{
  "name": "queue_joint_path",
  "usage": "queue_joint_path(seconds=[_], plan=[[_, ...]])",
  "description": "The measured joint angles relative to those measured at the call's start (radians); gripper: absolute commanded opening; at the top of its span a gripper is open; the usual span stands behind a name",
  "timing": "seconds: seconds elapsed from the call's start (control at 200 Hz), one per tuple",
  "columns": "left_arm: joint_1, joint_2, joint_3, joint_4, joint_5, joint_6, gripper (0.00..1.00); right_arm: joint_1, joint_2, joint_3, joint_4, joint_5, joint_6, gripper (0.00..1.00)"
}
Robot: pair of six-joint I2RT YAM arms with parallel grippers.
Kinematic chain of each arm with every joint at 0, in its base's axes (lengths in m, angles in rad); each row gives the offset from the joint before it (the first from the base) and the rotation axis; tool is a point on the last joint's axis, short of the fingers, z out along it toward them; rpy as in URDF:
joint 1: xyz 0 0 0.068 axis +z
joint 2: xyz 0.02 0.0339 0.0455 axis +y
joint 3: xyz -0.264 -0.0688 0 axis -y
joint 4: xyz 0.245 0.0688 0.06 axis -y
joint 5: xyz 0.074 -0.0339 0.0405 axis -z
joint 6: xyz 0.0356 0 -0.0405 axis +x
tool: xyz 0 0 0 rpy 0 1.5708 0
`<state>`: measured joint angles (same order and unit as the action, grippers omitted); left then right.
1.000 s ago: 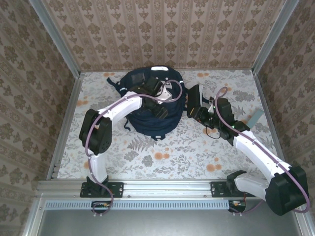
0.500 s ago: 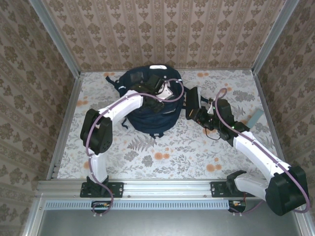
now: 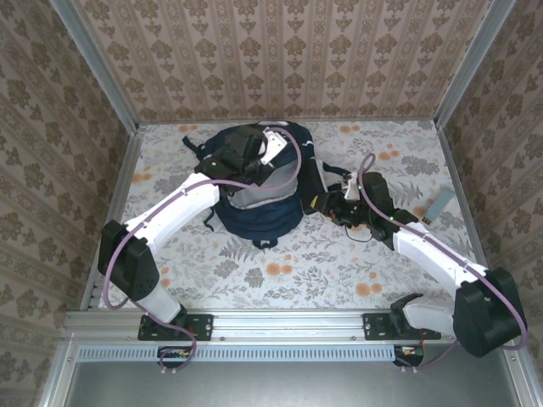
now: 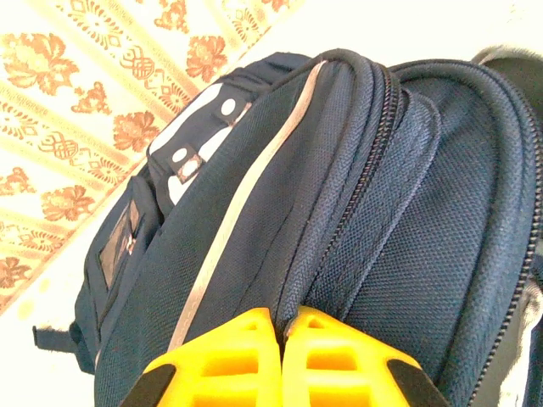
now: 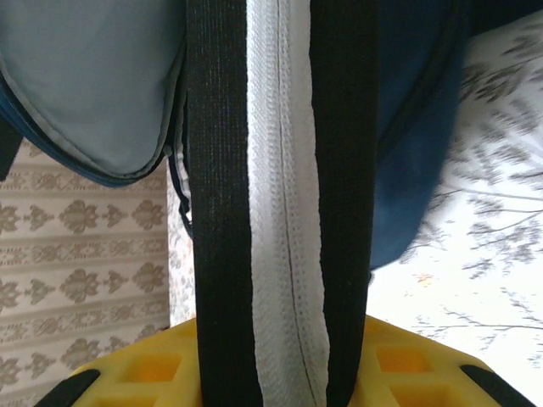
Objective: Pack the student bag
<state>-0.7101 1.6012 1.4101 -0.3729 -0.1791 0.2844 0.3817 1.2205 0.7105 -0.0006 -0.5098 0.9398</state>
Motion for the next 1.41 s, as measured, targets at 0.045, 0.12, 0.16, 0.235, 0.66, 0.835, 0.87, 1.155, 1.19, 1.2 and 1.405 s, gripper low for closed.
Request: queue_joint_path(seconds=[0.045, 0.12, 0.16, 0.235, 0.66, 0.835, 0.87, 1.155, 1.19, 1.2, 1.405], plan=[[-0.012, 0.0, -0.006, 0.007, -0.005, 0.0, 0.0, 0.02, 0.025, 0.0, 0.03, -0.015, 0.013, 0.34], [-0.029, 0.0, -0.009, 0.01, -0.013, 0.0, 0.0, 0.058, 0.072, 0.003, 0.079, -0.038, 0.043, 0.34], [-0.036, 0.0, -0.009, 0.016, -0.019, 0.0, 0.0, 0.078, 0.099, 0.01, 0.099, -0.048, 0.059, 0.34], [-0.048, 0.0, -0.009, 0.024, -0.025, 0.0, 0.0, 0.109, 0.152, 0.037, 0.127, -0.055, 0.086, 0.34], [-0.077, 0.0, -0.01, 0.026, -0.024, -0.027, 0.0, 0.064, 0.325, 0.195, 0.184, 0.045, 0.177, 0.34], [-0.095, 0.0, -0.016, 0.034, -0.018, -0.038, 0.0, 0.026, 0.423, 0.257, 0.169, 0.066, 0.187, 0.37], [-0.097, 0.0, -0.017, 0.034, -0.015, -0.04, 0.0, 0.022, 0.438, 0.27, 0.161, 0.073, 0.186, 0.38], [-0.098, 0.0, -0.019, 0.038, -0.007, -0.053, 0.0, -0.017, 0.503, 0.359, 0.093, 0.156, 0.173, 0.69], [-0.098, 0.0, -0.019, 0.038, -0.006, -0.056, 0.0, -0.019, 0.503, 0.359, 0.087, 0.162, 0.167, 0.69], [-0.098, 0.0, -0.019, 0.038, -0.005, -0.058, 0.0, -0.019, 0.502, 0.359, 0.086, 0.163, 0.167, 0.69], [-0.1, 0.01, -0.011, 0.032, 0.002, -0.081, 0.0, -0.02, 0.414, 0.291, 0.055, 0.192, 0.142, 0.6]])
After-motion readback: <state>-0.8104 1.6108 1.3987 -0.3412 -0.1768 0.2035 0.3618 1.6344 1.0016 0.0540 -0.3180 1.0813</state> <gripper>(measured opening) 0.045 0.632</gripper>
